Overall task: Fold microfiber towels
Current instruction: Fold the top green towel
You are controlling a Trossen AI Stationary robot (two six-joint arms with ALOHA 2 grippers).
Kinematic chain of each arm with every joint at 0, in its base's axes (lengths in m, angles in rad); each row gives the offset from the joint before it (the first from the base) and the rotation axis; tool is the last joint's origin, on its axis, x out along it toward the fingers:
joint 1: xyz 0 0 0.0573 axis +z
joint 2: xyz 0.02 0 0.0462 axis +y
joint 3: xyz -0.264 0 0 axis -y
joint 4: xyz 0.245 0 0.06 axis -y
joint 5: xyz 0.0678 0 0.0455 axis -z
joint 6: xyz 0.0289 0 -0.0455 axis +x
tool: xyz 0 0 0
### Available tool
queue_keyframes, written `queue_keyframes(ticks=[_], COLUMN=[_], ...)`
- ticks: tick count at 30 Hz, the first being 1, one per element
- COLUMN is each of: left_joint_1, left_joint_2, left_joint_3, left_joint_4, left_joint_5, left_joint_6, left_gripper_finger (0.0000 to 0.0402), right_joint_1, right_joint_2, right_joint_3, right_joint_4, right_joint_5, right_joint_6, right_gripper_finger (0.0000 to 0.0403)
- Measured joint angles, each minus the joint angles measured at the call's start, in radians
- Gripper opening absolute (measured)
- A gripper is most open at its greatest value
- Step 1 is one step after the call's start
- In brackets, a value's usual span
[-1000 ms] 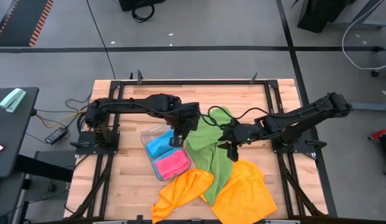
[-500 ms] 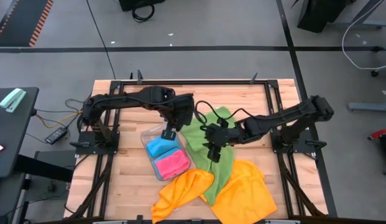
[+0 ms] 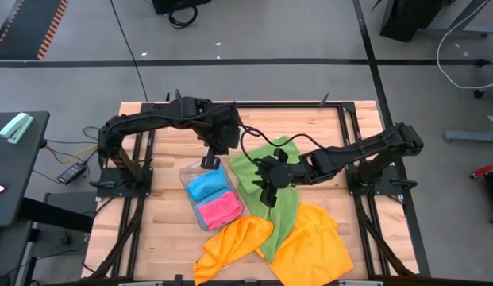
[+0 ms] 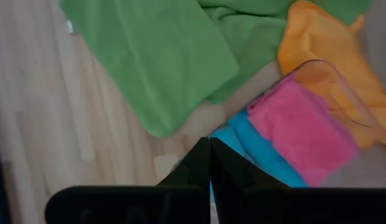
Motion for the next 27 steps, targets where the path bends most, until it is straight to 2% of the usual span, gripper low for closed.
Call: queue_keyframes(ticks=[3, 7, 14, 20, 27], left_joint_1=[0.004, 0.0, -0.005, -0.005, -0.005], left_joint_2=[-0.002, -0.057, -0.289, -0.494, -0.715], left_joint_3=[-0.019, -0.177, -0.534, -0.732, -0.938], left_joint_4=[0.016, 0.084, 0.281, 0.478, 0.68], left_joint_5=[0.022, 0.024, 0.037, 0.04, 0.038], left_joint_6=[-0.001, -0.031, -0.133, -0.252, -0.372], left_gripper_finger=[0.001, 0.0013, 0.0011, 0.0018, 0.0011], right_joint_1=[0.0, 0.001, -0.007, -0.046, -0.077], right_joint_2=[0.02, 0.041, 0.028, 0.045, 0.164], right_joint_3=[0.0, 0.0, 0.011, 0.094, 0.266], right_joint_4=[0.055, 0.075, 0.105, 0.105, 0.067], right_joint_5=[-0.001, -0.005, -0.001, -0.001, -0.006], right_joint_6=[0.009, 0.024, -0.049, -0.146, -0.235], right_gripper_finger=[0.0157, 0.0157, 0.0157, 0.0157, 0.0157])
